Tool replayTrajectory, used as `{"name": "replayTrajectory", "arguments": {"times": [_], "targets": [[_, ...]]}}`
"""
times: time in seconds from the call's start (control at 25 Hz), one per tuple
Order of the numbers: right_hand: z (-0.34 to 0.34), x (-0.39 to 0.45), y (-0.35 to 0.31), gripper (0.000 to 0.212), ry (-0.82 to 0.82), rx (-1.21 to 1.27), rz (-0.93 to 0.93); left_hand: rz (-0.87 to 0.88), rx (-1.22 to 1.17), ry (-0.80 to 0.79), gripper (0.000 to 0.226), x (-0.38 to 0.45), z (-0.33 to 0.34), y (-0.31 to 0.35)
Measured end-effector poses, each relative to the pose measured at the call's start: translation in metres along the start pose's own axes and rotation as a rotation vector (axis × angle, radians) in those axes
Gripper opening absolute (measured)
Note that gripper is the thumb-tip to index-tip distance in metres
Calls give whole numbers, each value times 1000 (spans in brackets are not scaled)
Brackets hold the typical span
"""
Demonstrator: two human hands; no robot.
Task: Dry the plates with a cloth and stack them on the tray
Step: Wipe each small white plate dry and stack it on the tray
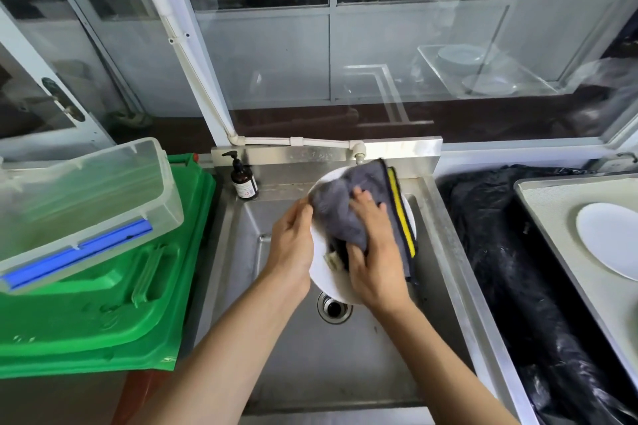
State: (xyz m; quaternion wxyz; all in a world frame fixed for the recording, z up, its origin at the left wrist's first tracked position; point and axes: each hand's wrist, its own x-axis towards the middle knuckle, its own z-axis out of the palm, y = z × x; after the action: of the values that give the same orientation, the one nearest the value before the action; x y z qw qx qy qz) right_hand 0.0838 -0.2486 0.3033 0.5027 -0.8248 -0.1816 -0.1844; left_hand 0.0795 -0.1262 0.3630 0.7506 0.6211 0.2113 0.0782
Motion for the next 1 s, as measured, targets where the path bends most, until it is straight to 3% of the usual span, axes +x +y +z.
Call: {"name": "replayTrajectory", "arguments": {"times": [0.08,0.28,0.44,0.64,0.72,0.88,1.0], "targets": [[-3,6,-4,59,55,18,85,3,21,4,32,-3,3,2],[8,-30,-26,52,-76,16,-71,-100,-59,88,31,5,1,16],[-7,-59,-14,42,-141,-119,-162,-82,-30,107,22,13,-12,17],[-31,-59,15,48,40,-257,-40,-77,17,73,15,9,-13,19],[-38,-49,21,50,106,-249,40,-72,25,39,24,4,-12,18],[-40,-4,14,58,124,-234,116,-35,-6,-8,20,2,-8,16],[-33,30,-6,63,44,-203,14,11,-38,-41,25,1,-2,16]]}}
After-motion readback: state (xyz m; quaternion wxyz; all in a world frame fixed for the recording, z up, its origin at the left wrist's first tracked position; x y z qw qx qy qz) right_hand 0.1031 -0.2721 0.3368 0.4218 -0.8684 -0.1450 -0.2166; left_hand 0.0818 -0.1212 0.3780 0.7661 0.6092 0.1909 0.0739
